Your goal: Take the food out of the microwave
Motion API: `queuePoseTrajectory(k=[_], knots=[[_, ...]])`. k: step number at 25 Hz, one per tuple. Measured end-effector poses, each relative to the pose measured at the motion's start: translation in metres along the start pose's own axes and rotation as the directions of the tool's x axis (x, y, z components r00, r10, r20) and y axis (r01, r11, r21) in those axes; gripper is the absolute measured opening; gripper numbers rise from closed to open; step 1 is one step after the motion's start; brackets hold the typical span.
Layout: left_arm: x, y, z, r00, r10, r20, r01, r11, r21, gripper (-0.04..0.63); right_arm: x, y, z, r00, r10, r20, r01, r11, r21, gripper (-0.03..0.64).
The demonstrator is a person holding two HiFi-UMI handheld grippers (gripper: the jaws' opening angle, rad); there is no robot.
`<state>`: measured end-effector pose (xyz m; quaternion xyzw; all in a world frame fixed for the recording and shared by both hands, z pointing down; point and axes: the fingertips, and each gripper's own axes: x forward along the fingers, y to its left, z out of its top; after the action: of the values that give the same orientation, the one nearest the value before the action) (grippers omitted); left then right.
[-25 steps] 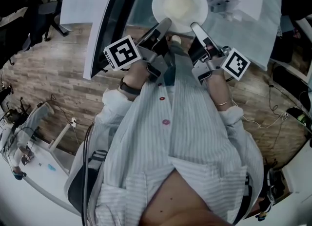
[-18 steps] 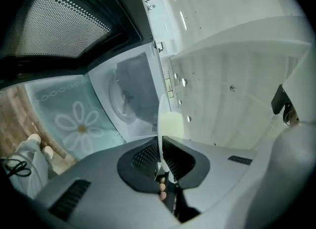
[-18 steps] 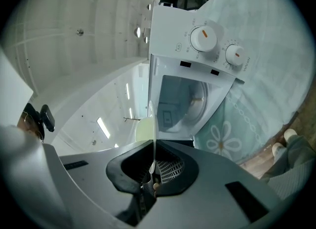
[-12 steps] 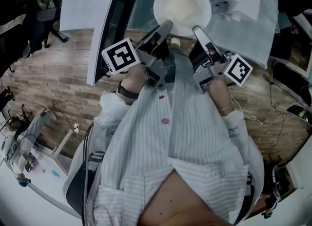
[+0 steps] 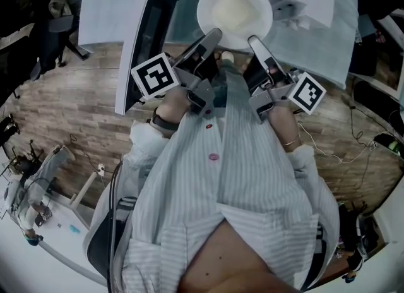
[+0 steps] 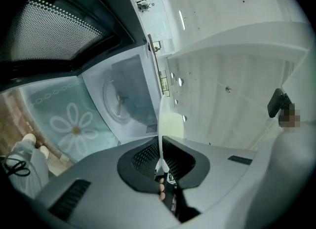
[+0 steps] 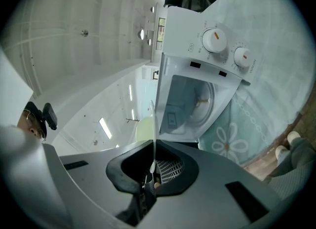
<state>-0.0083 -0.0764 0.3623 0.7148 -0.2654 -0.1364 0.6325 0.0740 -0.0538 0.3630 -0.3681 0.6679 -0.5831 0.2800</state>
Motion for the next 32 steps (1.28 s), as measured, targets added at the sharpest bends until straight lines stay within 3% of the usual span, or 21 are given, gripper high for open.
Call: queuePoseTrajectory(k=[32], knots=[[-0.0012,0.0059,-0.0031,1.0,0.006,-0.004,-0.006,1.0,-0.014,0.026,-0.0017,-0.0052,-0.0034,1.0,-0.004,-0.005,0.004,1.0,0.009,0.04]])
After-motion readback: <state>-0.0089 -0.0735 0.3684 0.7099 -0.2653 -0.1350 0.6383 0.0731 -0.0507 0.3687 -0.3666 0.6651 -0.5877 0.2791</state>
